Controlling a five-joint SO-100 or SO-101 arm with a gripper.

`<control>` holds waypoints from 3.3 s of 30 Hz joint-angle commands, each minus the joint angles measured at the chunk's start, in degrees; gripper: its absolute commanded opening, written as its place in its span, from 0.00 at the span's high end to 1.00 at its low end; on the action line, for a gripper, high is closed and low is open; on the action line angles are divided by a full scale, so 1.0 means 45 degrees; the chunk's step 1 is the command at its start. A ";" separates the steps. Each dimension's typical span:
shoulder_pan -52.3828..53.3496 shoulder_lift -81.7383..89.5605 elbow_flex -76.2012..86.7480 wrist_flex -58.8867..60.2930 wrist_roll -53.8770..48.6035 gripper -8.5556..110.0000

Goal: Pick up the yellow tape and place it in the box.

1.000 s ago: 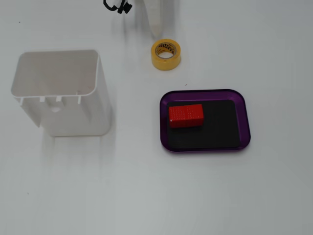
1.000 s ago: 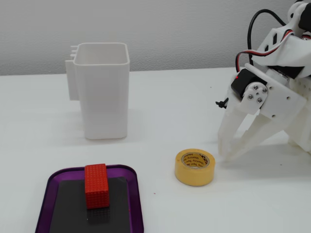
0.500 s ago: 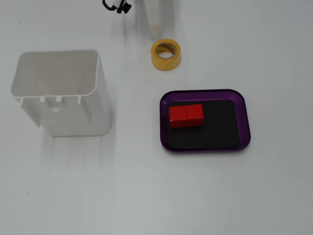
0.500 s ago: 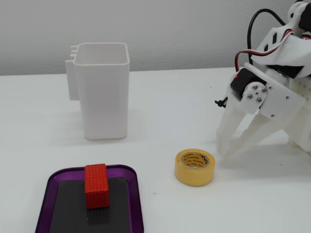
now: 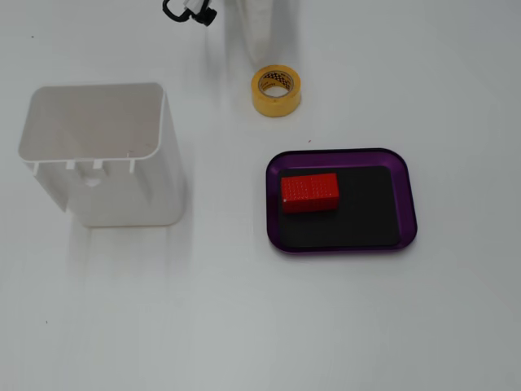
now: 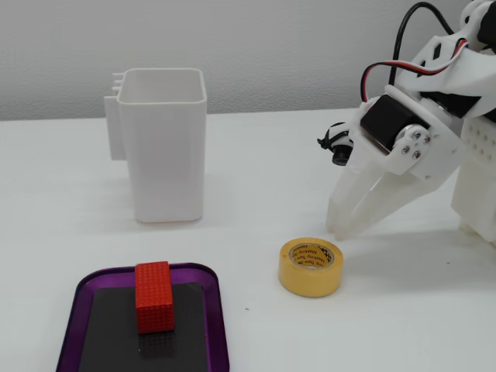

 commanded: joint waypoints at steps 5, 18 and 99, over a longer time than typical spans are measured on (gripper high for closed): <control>0.0176 -0.2559 -0.1680 0.0000 -0.0215 0.85; -0.0703 -1.3320 -0.8887 0.1484 -0.1387 0.84; -0.4258 -2.7871 -2.2891 -0.0020 0.0156 0.93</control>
